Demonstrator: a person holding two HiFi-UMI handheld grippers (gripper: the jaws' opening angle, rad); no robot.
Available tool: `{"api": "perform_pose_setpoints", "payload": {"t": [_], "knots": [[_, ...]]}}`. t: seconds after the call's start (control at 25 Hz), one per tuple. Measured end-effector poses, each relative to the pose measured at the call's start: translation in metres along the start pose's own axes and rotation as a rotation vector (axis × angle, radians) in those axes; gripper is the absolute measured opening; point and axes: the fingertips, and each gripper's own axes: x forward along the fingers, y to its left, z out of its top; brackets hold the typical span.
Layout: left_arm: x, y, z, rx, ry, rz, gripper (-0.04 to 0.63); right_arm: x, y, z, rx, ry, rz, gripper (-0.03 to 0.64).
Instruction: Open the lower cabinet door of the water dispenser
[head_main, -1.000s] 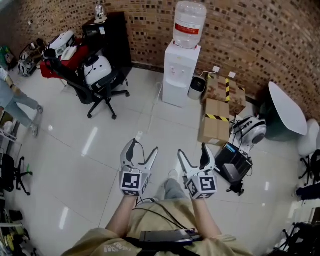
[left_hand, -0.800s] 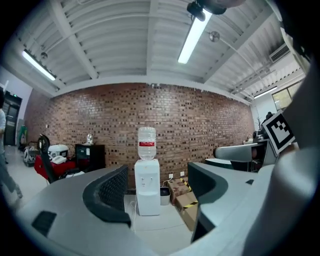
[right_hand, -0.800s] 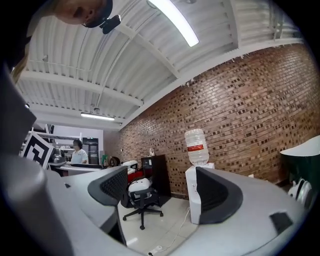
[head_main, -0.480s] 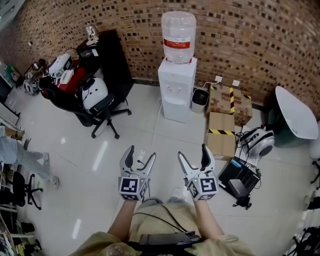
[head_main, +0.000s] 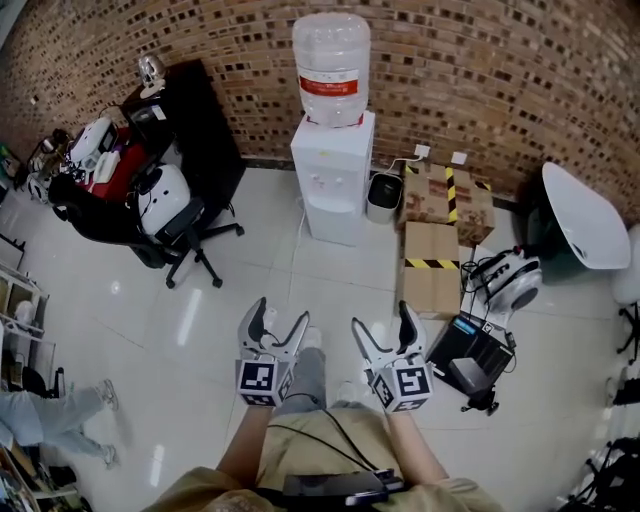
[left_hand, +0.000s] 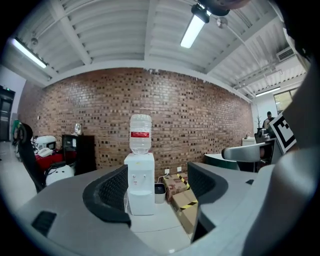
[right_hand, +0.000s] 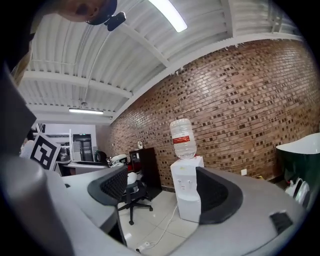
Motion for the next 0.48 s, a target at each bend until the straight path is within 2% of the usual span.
{"api": "perform_pose_setpoints", "payload": {"t": [0.24,0.48], "knots": [[0.069,0.033,0.007,-0.028,-0.022,-0.029,0.364,0.054,-0.022,0.004,-0.030,0.026,-0.035,0.442],[0.140,0.090,0.027,-0.025,-0.047,-0.029,0.364,0.145,-0.031,0.022,-0.050,0.039,-0.032,0.442]]}}
